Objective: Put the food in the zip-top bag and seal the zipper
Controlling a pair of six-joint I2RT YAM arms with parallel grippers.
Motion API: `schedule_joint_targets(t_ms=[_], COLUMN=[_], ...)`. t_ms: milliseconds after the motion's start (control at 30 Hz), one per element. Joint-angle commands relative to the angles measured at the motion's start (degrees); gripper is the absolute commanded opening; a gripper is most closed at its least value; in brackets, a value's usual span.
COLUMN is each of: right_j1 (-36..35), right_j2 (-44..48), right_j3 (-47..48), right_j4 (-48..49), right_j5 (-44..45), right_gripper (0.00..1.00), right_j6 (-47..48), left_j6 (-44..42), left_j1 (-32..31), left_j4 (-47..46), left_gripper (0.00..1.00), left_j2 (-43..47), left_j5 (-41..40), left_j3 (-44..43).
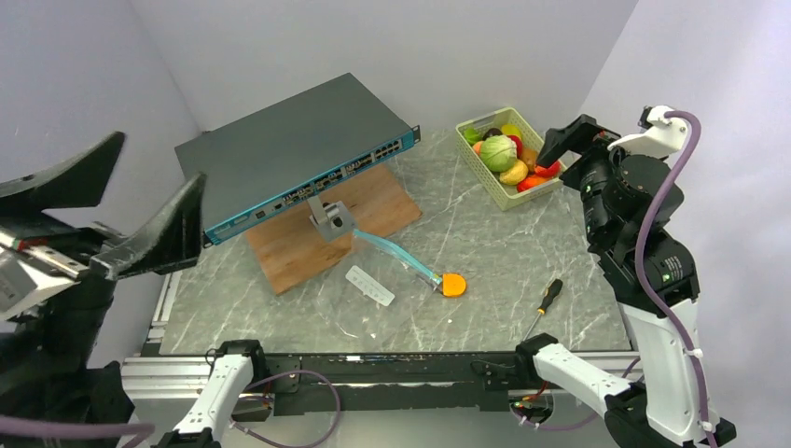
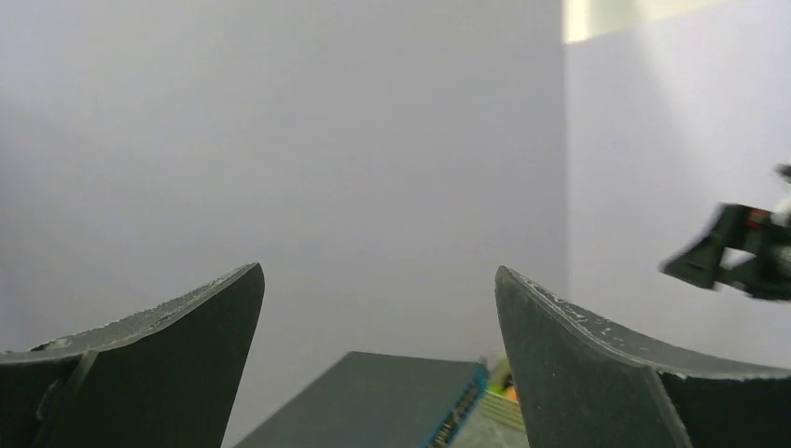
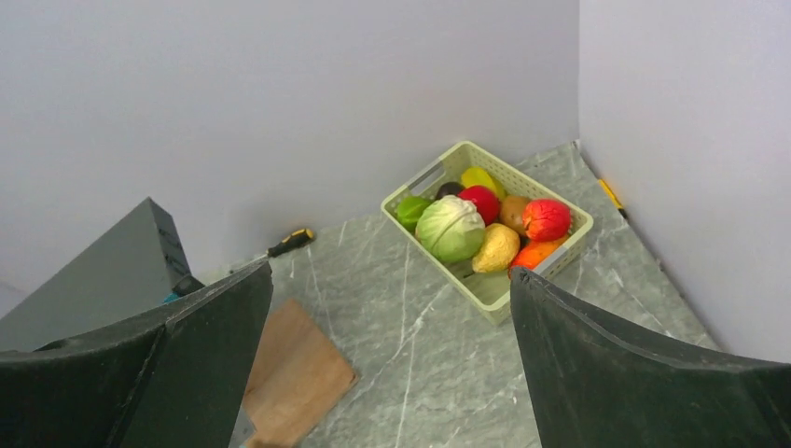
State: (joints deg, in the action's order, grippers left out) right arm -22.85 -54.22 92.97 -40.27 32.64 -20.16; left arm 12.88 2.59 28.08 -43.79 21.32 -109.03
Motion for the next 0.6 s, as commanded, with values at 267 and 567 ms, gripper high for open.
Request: schedule_joint_targets(t_ms=[267,567], right_j1=[0.1,0.1], right_j2=[-0.4,-0.1], right_j3=[-14.1,-34.9], right_j4=[-1.6,11.4], right_j5=[-11.9,-36.0], right_gripper=[1.0,1.0], right_j6=[-6.1,-10.7], left_j6=[4.6,2.9], left_j1=[-15.4,-44.7], left_j4=[3.7,0.9], left_gripper=[1.0,1.0], left_j2=[-0.8,-0.3], left_j5=[7.4,-13.7], left_j3=[21.3,33.7])
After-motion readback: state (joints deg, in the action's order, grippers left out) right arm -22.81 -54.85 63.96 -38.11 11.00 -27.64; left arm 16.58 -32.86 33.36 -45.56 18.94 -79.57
